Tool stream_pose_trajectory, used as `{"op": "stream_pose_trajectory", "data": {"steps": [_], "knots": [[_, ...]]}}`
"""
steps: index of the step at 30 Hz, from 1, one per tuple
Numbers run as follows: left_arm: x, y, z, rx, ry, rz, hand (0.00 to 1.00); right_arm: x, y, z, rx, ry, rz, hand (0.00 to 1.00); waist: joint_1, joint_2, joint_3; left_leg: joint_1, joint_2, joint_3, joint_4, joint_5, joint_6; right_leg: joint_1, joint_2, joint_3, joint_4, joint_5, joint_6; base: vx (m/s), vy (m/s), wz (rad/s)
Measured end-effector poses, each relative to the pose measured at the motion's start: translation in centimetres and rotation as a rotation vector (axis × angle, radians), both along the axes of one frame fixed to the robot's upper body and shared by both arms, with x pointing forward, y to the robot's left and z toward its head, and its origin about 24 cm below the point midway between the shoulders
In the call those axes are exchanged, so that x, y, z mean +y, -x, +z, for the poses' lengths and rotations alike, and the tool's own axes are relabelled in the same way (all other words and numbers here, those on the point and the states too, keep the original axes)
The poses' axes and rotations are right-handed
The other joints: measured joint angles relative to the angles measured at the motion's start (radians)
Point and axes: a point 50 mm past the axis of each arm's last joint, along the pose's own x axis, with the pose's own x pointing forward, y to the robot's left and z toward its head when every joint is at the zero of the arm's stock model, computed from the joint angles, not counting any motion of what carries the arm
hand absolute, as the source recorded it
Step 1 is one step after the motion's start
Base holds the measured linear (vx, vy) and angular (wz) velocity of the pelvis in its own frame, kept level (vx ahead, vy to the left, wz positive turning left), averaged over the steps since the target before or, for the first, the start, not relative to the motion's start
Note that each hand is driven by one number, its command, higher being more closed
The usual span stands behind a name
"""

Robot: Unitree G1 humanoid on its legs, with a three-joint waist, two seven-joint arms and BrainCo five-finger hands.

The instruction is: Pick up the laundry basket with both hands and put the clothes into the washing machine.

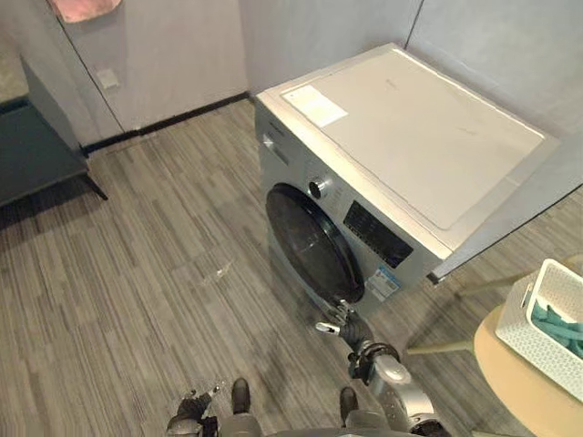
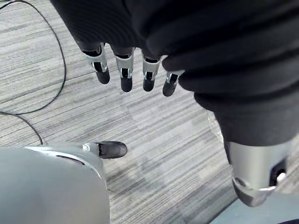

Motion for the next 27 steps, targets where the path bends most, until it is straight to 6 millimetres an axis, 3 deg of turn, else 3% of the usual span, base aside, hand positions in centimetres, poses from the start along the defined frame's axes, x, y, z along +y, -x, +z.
{"op": "stream_pose_trajectory", "data": {"steps": [5, 8, 11, 15, 20, 25, 27], "knots": [[0.0, -0.7, 0.2, -0.015, -0.007, 0.003, 0.00, 0.2, -3.3, 3.1, -0.132, 0.007, -0.015, 0.00, 0.023, 0.008, 0.023, -0.012, -0.002, -0.011, 0.000, 0.007, 0.002, -0.001, -0.001, -0.004, -0.015, 0.005, 0.000, 0.03, -0.006, 0.05], [-0.5, -1.6, 0.4, -0.043, -0.011, -0.011, 0.00, -1.3, -5.4, 6.7, -0.295, 0.008, -0.124, 0.00, 0.023, 0.025, 0.042, -0.024, -0.002, -0.029, 0.000, 0.007, 0.002, 0.000, -0.001, -0.019, -0.020, 0.005, 0.000, 0.02, -0.013, 0.10], [-1.0, -2.4, 0.6, -0.064, -0.003, -0.030, 0.00, -2.2, -5.8, 8.8, -0.369, -0.051, -0.192, 0.00, 0.021, 0.031, 0.063, -0.026, -0.002, -0.031, 0.001, 0.007, 0.002, 0.000, -0.001, -0.025, -0.020, 0.005, 0.000, 0.00, -0.004, 0.03], [-1.5, -3.0, 0.7, -0.076, -0.003, -0.069, 0.00, -2.5, -4.4, 11.6, -0.502, -0.135, -0.202, 0.00, 0.004, 0.032, 0.066, -0.032, -0.002, -0.022, 0.001, 0.007, 0.002, -0.019, -0.001, -0.005, -0.011, 0.005, 0.000, 0.00, -0.001, -0.06], [-1.8, -3.1, 0.7, -0.072, -0.009, -0.103, 0.00, -2.9, -2.3, 12.8, -0.574, -0.175, -0.210, 0.00, -0.008, 0.032, 0.068, -0.032, 0.001, 0.023, 0.001, 0.006, 0.001, -0.056, 0.003, 0.036, 0.002, 0.005, 0.000, -0.04, -0.003, -0.27], [-1.8, -2.9, 0.6, -0.061, -0.016, -0.119, 0.00, -5.1, 1.4, 10.4, -0.486, -0.166, -0.283, 0.00, -0.061, 0.028, 0.070, -0.040, 0.003, 0.050, 0.000, 0.006, 0.001, -0.085, 0.005, 0.066, 0.009, 0.010, 0.001, -0.03, -0.016, -0.15], [-1.9, -3.2, 0.7, -0.067, -0.017, -0.128, 0.00, -5.6, 1.9, 9.3, -0.440, -0.148, -0.306, 0.00, -0.067, 0.029, 0.072, -0.045, 0.003, 0.060, 0.000, 0.006, 0.001, -0.097, 0.006, 0.078, 0.008, 0.015, 0.003, -0.02, -0.015, -0.17]]}}
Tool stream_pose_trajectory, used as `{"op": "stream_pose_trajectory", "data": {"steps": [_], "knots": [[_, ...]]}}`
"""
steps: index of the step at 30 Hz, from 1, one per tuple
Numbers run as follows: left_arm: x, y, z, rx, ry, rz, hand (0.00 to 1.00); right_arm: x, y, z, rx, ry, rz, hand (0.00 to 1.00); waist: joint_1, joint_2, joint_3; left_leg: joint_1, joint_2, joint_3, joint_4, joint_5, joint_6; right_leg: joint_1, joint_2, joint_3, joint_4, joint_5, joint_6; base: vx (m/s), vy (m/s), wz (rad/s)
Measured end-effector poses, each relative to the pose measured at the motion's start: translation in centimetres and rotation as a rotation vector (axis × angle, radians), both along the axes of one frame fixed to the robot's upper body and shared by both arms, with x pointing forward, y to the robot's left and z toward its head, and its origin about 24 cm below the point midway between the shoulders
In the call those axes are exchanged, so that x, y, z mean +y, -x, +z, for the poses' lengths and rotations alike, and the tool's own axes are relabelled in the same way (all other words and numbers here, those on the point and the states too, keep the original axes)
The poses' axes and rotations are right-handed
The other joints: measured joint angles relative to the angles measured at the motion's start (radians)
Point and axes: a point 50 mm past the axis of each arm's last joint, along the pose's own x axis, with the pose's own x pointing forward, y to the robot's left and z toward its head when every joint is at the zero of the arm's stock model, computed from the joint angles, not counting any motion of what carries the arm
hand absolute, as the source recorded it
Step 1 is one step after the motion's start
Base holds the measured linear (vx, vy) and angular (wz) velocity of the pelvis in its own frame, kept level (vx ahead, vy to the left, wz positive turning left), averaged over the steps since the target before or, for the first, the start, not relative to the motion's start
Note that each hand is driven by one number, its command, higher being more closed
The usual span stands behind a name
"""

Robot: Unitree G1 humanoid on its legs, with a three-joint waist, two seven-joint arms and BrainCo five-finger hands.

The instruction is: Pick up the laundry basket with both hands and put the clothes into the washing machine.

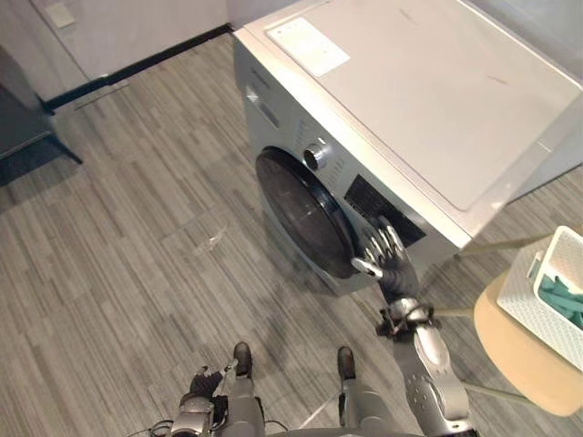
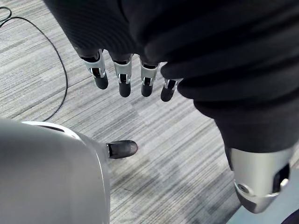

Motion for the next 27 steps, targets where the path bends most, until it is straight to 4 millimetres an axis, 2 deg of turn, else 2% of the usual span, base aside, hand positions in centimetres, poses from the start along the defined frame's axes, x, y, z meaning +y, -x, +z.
{"op": "stream_pose_trajectory", "data": {"steps": [4, 6, 7, 9, 10, 11, 12, 13, 15, 16, 18, 21, 23, 25, 27], "knots": [[-0.7, -0.3, 0.0, 0.001, -0.003, -0.060, 0.00, 0.0, -0.2, -2.2, 0.098, 0.008, 0.003, 0.00, -0.001, 0.011, 0.007, -0.014, 0.000, -0.007, 0.000, 0.000, 0.000, -0.007, 0.000, -0.007, -0.005, 0.005, 0.003, -0.01, -0.011, 0.04], [-1.3, -1.1, 0.2, -0.009, -0.020, -0.130, 0.00, 0.3, -2.0, -2.3, 0.099, 0.086, 0.031, 0.00, 0.002, 0.028, 0.024, -0.032, -0.003, -0.029, 0.000, 0.003, 0.002, -0.010, -0.004, -0.027, -0.005, 0.005, 0.003, -0.01, -0.009, 0.25], [-1.4, -1.6, 0.4, -0.023, -0.025, -0.146, 0.00, 0.3, -3.1, -2.0, 0.083, 0.133, 0.034, 0.00, 0.005, 0.032, 0.039, -0.035, -0.005, -0.034, 0.000, 0.007, 0.004, -0.010, -0.006, -0.030, -0.003, 0.006, 0.004, -0.05, 0.007, 0.22], [-2.0, -3.4, 1.2, -0.097, -0.038, -0.182, 0.00, 0.0, -7.6, 0.2, 0.010, 0.305, 0.001, 0.00, 0.012, 0.052, 0.084, -0.069, -0.011, -0.046, 0.000, 0.025, 0.008, -0.038, -0.012, -0.034, -0.003, 0.020, 0.008, -0.07, 0.016, 0.16], [-2.1, -3.9, 1.5, -0.115, -0.044, -0.187, 0.00, -0.3, -8.5, 0.7, 0.000, 0.341, -0.021, 0.00, 0.012, 0.058, 0.097, -0.080, -0.013, -0.050, 0.000, 0.031, 0.010, -0.046, -0.013, -0.036, -0.004, 0.024, 0.008, -0.06, 0.019, 0.21], [-2.4, -5.0, 2.0, -0.152, -0.047, -0.194, 0.00, -1.0, -10.5, 2.1, -0.026, 0.390, -0.070, 0.00, 0.016, 0.071, 0.133, -0.087, -0.016, -0.062, 0.000, 0.040, 0.014, -0.046, -0.016, -0.050, -0.004, 0.027, 0.010, -0.06, 0.022, 0.29], [-2.7, -5.6, 2.5, -0.188, -0.047, -0.192, 0.00, -1.3, -11.6, 2.7, -0.029, 0.433, -0.085, 0.00, 0.018, 0.086, 0.157, -0.098, -0.019, -0.076, 0.000, 0.048, 0.014, -0.046, -0.020, -0.060, -0.004, 0.028, 0.011, -0.07, 0.026, 0.31], [-2.9, -5.8, 2.6, -0.203, -0.045, -0.195, 0.00, -1.4, -11.9, 2.6, -0.017, 0.436, -0.097, 0.00, 0.019, 0.092, 0.168, -0.101, -0.021, -0.081, 0.000, 0.050, 0.013, -0.046, -0.021, -0.066, -0.003, 0.028, 0.012, -0.05, 0.022, 0.28], [-3.7, -6.2, 2.9, -0.233, -0.015, -0.192, 0.00, -2.3, -13.4, 2.7, 0.040, 0.457, -0.144, 0.00, 0.031, 0.121, 0.194, -0.119, -0.028, -0.096, 0.000, 0.060, 0.019, -0.054, -0.028, -0.079, -0.001, 0.031, 0.015, -0.04, 0.023, 0.20], [-4.2, -6.5, 3.0, -0.245, -0.002, -0.198, 0.00, -2.6, -13.9, 3.4, 0.033, 0.466, -0.162, 0.00, 0.043, 0.133, 0.210, -0.120, -0.031, -0.098, 0.000, 0.063, 0.021, -0.055, -0.031, -0.079, 0.001, 0.033, 0.016, -0.04, 0.024, 0.12], [-4.6, -6.7, 3.2, -0.266, 0.019, -0.181, 0.00, -2.3, -14.8, 5.1, -0.014, 0.469, -0.166, 0.00, 0.048, 0.149, 0.237, -0.126, -0.035, -0.104, 0.000, 0.070, 0.024, -0.058, -0.034, -0.082, 0.004, 0.037, 0.019, -0.07, 0.023, 0.07], [-4.7, -6.7, 3.2, -0.267, 0.016, -0.173, 0.00, -1.9, -15.1, 6.1, -0.044, 0.462, -0.189, 0.00, 0.041, 0.148, 0.248, -0.142, -0.035, -0.113, 0.000, 0.073, 0.026, -0.076, -0.033, -0.085, 0.013, 0.042, 0.021, -0.09, 0.014, 0.06], [-5.0, -7.1, 3.4, -0.278, 0.018, -0.179, 0.00, -0.9, -15.1, 7.6, -0.103, 0.429, -0.210, 0.00, 0.043, 0.153, 0.253, -0.157, -0.034, -0.114, 0.000, 0.075, 0.021, -0.093, -0.032, -0.083, 0.020, 0.045, 0.021, -0.09, 0.006, 0.01], [-4.9, -6.9, 3.2, -0.265, 0.007, -0.171, 0.00, 1.7, -13.7, 9.9, -0.249, 0.389, -0.162, 0.00, 0.045, 0.147, 0.265, -0.157, -0.031, -0.115, 0.000, 0.077, 0.019, -0.092, -0.031, -0.082, 0.020, 0.046, 0.020, -0.06, -0.007, -0.01], [-4.5, -6.7, 2.9, -0.249, 0.004, -0.148, 0.00, 3.9, -12.0, 10.8, -0.353, 0.367, -0.083, 0.00, 0.044, 0.143, 0.264, -0.151, -0.022, -0.116, 0.000, 0.077, 0.018, -0.088, -0.027, -0.084, 0.021, 0.046, 0.019, 0.00, -0.038, -0.01]]}}
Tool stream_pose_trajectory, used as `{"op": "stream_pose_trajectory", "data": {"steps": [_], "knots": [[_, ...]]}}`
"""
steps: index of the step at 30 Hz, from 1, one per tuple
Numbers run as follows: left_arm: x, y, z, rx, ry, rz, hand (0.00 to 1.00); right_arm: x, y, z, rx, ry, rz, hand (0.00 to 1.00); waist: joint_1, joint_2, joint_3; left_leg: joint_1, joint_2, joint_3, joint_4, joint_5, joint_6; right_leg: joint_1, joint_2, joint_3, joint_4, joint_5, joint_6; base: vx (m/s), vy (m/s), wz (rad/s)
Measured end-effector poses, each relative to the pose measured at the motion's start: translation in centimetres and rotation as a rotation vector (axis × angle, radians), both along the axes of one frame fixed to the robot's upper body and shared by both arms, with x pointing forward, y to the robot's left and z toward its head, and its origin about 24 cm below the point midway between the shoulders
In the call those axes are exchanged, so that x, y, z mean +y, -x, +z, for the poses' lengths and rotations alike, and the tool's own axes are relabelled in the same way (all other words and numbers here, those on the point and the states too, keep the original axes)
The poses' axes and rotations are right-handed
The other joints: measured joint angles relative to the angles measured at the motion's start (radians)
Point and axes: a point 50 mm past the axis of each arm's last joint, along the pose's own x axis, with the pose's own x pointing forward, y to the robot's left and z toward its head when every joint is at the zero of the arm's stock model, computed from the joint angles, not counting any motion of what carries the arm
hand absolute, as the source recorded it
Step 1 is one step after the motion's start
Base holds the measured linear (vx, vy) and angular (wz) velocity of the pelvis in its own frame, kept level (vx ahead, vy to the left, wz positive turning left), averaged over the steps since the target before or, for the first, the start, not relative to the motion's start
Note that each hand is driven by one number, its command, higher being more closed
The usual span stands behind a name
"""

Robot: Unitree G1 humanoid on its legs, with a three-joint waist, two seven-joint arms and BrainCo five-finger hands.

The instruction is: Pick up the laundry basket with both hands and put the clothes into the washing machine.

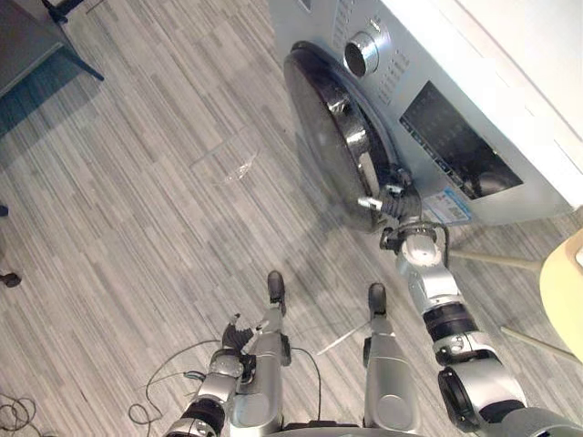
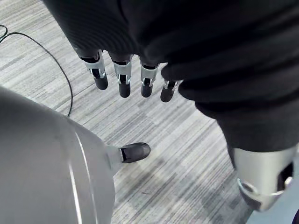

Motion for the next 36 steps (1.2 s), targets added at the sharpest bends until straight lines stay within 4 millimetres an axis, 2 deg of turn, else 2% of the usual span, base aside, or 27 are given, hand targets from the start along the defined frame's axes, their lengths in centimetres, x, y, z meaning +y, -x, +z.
{"op": "stream_pose_trajectory", "data": {"steps": [1, 4, 5, 8, 10, 11, 12, 13, 15, 17, 20, 22, 24, 26, 28, 29, 30, 31, 33, 36], "knots": [[0.2, 0.1, -0.1, 0.009, 0.000, 0.011, 0.00, 0.4, 0.3, -0.2, 0.003, -0.002, 0.021, 0.00, -0.003, -0.001, 0.000, 0.003, 0.001, 0.000, 0.000, 0.000, 0.000, 0.002, 0.001, 0.000, 0.001, 0.000, 0.000, 0.03, -0.053, -0.03], [0.6, 0.4, -0.3, 0.034, -0.009, 0.025, 0.00, 3.2, 2.1, -2.4, 0.059, 0.016, 0.209, 0.00, -0.009, -0.005, -0.002, 0.023, 0.002, 0.000, 0.000, 0.003, 0.003, 0.014, 0.005, -0.001, 0.015, -0.016, -0.005, 0.05, -0.043, -0.03], [0.8, 0.5, -0.4, 0.043, -0.021, 0.027, 0.00, 4.9, 3.1, -3.5, 0.098, 0.026, 0.328, 0.00, -0.009, -0.010, -0.005, 0.035, 0.004, 0.001, 0.000, 0.000, 0.001, 0.026, 0.009, -0.003, 0.015, -0.019, -0.006, 0.08, -0.062, -0.03], [1.4, 0.8, -0.5, 0.062, -0.051, 0.018, 0.00, 10.4, 6.8, -6.1, 0.191, 0.085, 0.707, 0.00, -0.005, -0.046, -0.027, 0.059, 0.018, -0.008, 0.000, -0.005, -0.007, 0.056, 0.022, -0.025, 0.014, -0.031, -0.015, 0.06, -0.063, 0.06], [1.6, 0.8, -0.6, 0.066, -0.059, 0.017, 0.00, 12.0, 8.1, -6.5, 0.207, 0.071, 0.804, 0.00, -0.004, -0.067, -0.039, 0.069, 0.022, -0.021, 0.000, -0.006, -0.008, 0.075, 0.026, -0.033, 0.014, -0.037, -0.017, 0.04, -0.045, 0.18], [1.8, 0.9, -0.6, 0.067, -0.060, 0.026, 0.00, 12.1, 8.2, -6.7, 0.215, 0.057, 0.804, 0.00, -0.003, -0.078, -0.048, 0.073, 0.022, -0.024, 0.000, -0.007, -0.009, 0.082, 0.026, -0.037, 0.015, -0.040, -0.017, 0.00, -0.023, 0.20], [2.3, 1.0, -0.6, 0.073, -0.058, 0.056, 0.00, 11.5, 8.0, -6.9, 0.225, 0.026, 0.768, 0.00, 0.001, -0.102, -0.076, 0.073, 0.019, -0.026, 0.000, -0.007, -0.010, 0.082, 0.023, -0.041, 0.021, -0.044, -0.015, -0.02, -0.006, 0.13], [2.5, 1.1, -0.6, 0.078, -0.063, 0.057, 0.00, 10.9, 7.7, -7.0, 0.230, 0.017, 0.738, 0.00, 0.001, -0.112, -0.086, 0.073, 0.018, -0.025, 0.000, -0.007, -0.010, 0.082, 0.021, -0.041, 0.023, -0.045, -0.015, -0.03, 0.003, 0.10], [3.2, 1.0, -0.5, 0.074, -0.085, 0.056, 0.00, 7.2, 6.2, -7.3, 0.239, -0.005, 0.573, 0.00, -0.003, -0.145, -0.110, 0.073, 0.018, -0.022, 0.000, -0.013, -0.017, 0.082, 0.016, -0.039, 0.028, -0.045, -0.014, -0.05, 0.009, 0.04], [3.3, 0.7, -0.2, 0.061, -0.094, 0.044, 0.00, 4.6, 5.6, -7.8, 0.258, -0.020, 0.463, 0.00, -0.004, -0.160, -0.121, 0.073, 0.018, -0.019, 0.000, -0.014, -0.018, 0.080, 0.016, -0.034, 0.028, -0.045, -0.014, -0.07, 0.006, -0.02], [2.5, -0.8, 1.5, -0.055, -0.103, -0.011, 0.00, -1.6, 6.4, -8.9, 0.289, -0.023, 0.243, 0.00, -0.007, -0.163, -0.151, 0.072, 0.018, -0.012, 0.000, -0.016, -0.014, 0.079, 0.017, -0.024, 0.015, -0.040, -0.007, -0.05, -0.009, -0.09], [1.6, -2.4, 3.7, -0.190, -0.097, -0.073, 0.00, -6.4, 7.7, -10.1, 0.337, -0.007, 0.064, 0.00, -0.017, -0.162, -0.178, 0.071, 0.018, 0.005, -0.001, -0.016, -0.014, 0.071, 0.019, -0.010, 0.007, -0.036, -0.002, -0.01, -0.019, -0.19], [1.0, -3.8, 5.5, -0.299, -0.077, -0.110, 0.00, -9.2, 8.8, -11.0, 0.376, -0.010, -0.057, 0.00, -0.034, -0.163, -0.194, 0.070, 0.019, 0.030, -0.001, -0.016, -0.014, 0.061, 0.023, 0.014, -0.005, -0.021, -0.005, 0.00, -0.022, -0.29], [1.2, -5.5, 7.2, -0.379, -0.069, -0.109, 0.00, -11.3, 9.7, -11.8, 0.410, -0.022, -0.147, 0.00, -0.050, -0.165, -0.198, 0.070, 0.024, 0.063, -0.002, -0.016, -0.014, 0.048, 0.029, 0.046, -0.029, -0.001, 0.000, -0.01, -0.043, -0.56], [2.6, -7.2, 8.7, -0.431, -0.065, -0.051, 0.00, -12.5, 10.3, -12.8, 0.451, -0.052, -0.212, 0.00, -0.072, -0.169, -0.200, 0.070, 0.037, 0.108, -0.002, -0.017, -0.017, 0.030, 0.039, 0.086, -0.053, 0.027, -0.004, -0.02, -0.051, -0.71], [4.1, -8.3, 9.6, -0.455, -0.073, 0.005, 0.00, -13.1, 10.9, -13.4, 0.477, -0.085, -0.247, 0.00, -0.090, -0.169, -0.201, 0.070, 0.042, 0.136, -0.004, -0.019, -0.019, 0.018, 0.047, 0.113, -0.068, 0.044, -0.008, -0.03, -0.040, -0.77], [5.8, -9.4, 10.8, -0.484, -0.085, 0.078, 0.00, -13.4, 11.7, -14.0, 0.501, -0.121, -0.269, 0.00, -0.099, -0.171, -0.202, 0.070, 0.054, 0.164, -0.008, -0.023, -0.024, 0.000, 0.057, 0.143, -0.080, 0.056, -0.002, -0.03, -0.055, -0.80], [6.7, -9.9, 11.5, -0.504, -0.091, 0.114, 0.00, -13.5, 12.2, -14.3, 0.516, -0.133, -0.277, 0.00, -0.104, -0.171, -0.202, 0.069, 0.056, 0.178, -0.008, -0.025, -0.026, -0.008, 0.062, 0.156, -0.085, 0.063, -0.005, -0.03, -0.064, -0.78], [10.5, -11.4, 15.2, -0.599, -0.158, 0.220, 0.00, -13.9, 13.7, -15.3, 0.564, -0.168, -0.312, 0.00, -0.133, -0.175, -0.203, 0.062, 0.079, 0.230, -0.009, -0.031, -0.036, -0.044, 0.088, 0.202, -0.095, 0.078, -0.011, -0.02, -0.077, -0.67], [14.2, -12.7, 19.2, -0.678, -0.219, 0.319, 0.00, -15.0, 15.1, -15.9, 0.590, -0.187, -0.374, 0.00, -0.160, -0.175, -0.203, 0.027, 0.099, 0.259, -0.009, -0.026, -0.043, -0.098, 0.110, 0.231, -0.101, 0.096, -0.017, -0.01, -0.075, -0.41]]}}
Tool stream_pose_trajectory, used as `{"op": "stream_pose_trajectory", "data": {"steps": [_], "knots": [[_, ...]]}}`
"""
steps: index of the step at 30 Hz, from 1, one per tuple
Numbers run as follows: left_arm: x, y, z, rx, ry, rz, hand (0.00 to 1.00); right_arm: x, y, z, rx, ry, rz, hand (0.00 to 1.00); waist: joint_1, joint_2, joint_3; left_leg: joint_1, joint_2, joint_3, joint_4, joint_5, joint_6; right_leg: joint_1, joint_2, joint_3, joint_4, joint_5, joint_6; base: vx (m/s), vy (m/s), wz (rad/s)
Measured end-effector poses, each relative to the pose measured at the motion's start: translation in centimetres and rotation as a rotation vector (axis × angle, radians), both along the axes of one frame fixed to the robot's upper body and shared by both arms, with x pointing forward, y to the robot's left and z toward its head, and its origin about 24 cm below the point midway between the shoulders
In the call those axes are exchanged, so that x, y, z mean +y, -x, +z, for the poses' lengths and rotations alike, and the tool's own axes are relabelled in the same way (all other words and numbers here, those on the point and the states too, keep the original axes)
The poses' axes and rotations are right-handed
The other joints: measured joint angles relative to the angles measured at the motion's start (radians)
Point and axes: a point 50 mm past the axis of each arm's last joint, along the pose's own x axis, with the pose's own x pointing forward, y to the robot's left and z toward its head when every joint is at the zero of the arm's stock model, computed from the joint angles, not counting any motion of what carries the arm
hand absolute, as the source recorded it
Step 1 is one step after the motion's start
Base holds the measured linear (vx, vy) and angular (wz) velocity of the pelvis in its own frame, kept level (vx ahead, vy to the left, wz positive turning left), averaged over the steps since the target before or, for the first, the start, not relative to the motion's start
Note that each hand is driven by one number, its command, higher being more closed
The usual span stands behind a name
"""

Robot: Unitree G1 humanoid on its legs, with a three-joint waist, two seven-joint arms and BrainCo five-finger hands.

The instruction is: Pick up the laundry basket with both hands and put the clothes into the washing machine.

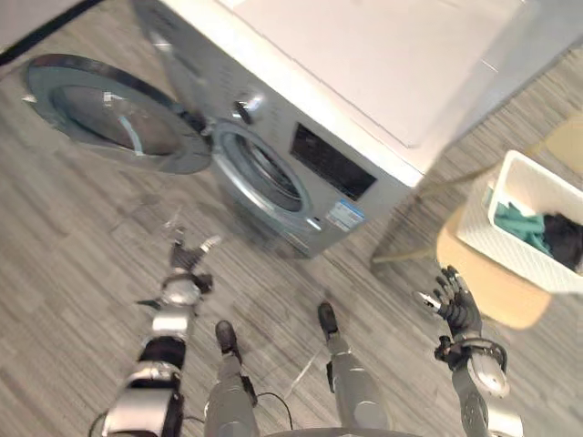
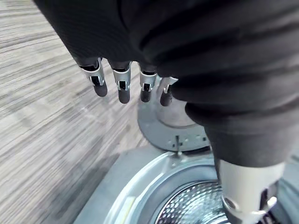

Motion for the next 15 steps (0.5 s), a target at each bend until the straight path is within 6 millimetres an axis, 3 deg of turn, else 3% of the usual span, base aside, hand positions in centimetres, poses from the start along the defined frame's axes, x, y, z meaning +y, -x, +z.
{"op": "stream_pose_trajectory", "data": {"steps": [2, 5, 12, 15], "knots": [[2.5, 0.0, 1.4, -0.022, 0.050, 0.085, 0.00, -0.3, 0.5, -0.1, 0.002, -0.025, -0.043, 0.00, -0.026, -0.002, 0.001, -0.017, 0.016, 0.016, 0.000, 0.004, -0.003, -0.013, 0.014, 0.006, -0.020, 0.021, -0.016, 0.00, -0.062, -0.24], [3.9, 0.5, 1.1, -0.015, 0.142, 0.132, 0.00, 0.2, 1.1, 0.1, -0.025, -0.073, -0.068, 0.00, -0.018, -0.003, 0.001, -0.016, 0.038, 0.043, 0.000, 0.002, -0.015, -0.020, 0.030, 0.022, -0.030, 0.031, -0.023, 0.03, -0.043, -0.22], [3.9, -0.5, 3.0, -0.209, 0.437, 0.132, 0.00, 2.7, 1.1, 2.3, -0.130, -0.113, -0.014, 0.00, 0.023, -0.016, 0.006, -0.082, 0.095, 0.052, 0.005, 0.004, -0.036, -0.072, 0.071, 0.014, -0.056, 0.054, -0.048, -0.01, -0.035, -0.08], [3.4, -1.4, 4.9, -0.274, 0.438, 0.101, 0.00, 2.8, 1.2, 3.0, -0.151, -0.102, -0.024, 0.00, 0.049, -0.023, 0.009, -0.101, 0.112, 0.057, 0.006, -0.004, -0.047, -0.080, 0.083, 0.006, -0.060, 0.061, -0.048, -0.04, -0.006, -0.01]]}}
